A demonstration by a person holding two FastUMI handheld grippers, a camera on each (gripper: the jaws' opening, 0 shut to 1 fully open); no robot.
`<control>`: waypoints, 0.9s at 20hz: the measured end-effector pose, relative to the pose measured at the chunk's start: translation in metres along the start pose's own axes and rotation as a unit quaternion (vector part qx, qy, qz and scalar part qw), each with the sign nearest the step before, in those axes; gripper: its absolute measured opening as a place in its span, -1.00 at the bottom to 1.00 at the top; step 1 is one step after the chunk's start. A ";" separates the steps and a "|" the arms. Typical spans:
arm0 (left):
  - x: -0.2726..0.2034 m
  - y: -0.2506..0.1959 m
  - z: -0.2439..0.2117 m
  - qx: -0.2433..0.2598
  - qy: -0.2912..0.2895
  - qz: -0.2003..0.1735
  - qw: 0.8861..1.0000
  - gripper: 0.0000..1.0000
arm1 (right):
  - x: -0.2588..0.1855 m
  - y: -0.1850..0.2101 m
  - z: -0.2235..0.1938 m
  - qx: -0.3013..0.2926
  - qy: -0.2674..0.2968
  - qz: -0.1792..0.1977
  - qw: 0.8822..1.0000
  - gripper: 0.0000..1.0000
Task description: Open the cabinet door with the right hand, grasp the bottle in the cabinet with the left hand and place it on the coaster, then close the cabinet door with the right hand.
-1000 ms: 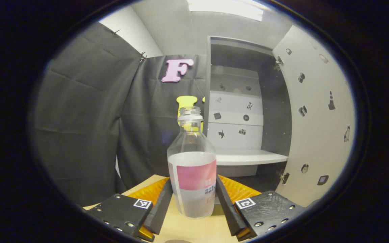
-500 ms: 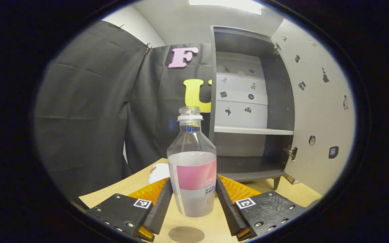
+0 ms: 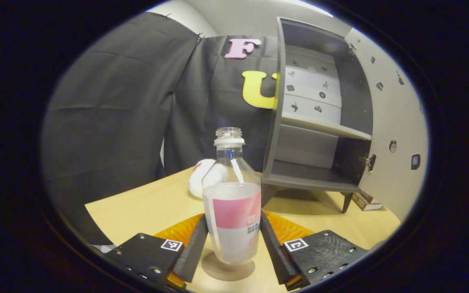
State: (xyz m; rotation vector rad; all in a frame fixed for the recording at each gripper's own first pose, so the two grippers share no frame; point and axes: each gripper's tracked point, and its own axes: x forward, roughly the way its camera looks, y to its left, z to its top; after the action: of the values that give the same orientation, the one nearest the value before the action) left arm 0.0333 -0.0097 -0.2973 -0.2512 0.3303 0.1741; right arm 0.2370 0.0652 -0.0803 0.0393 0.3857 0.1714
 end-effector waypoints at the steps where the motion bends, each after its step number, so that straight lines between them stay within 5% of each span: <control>1: 0.002 0.003 -0.006 -0.002 0.004 0.005 1.000 0.46 | 0.000 -0.001 -0.001 -0.001 0.002 -0.001 1.000 0.95; 18: -0.004 -0.003 -0.047 0.026 0.040 0.035 0.998 0.46 | 0.017 0.004 -0.018 -0.004 0.027 0.011 1.000 0.96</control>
State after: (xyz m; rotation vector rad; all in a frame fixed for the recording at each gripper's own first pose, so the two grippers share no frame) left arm 0.0158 -0.0254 -0.3382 -0.1955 0.4228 0.2238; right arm 0.2449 0.0727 -0.1031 0.0310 0.4386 0.1951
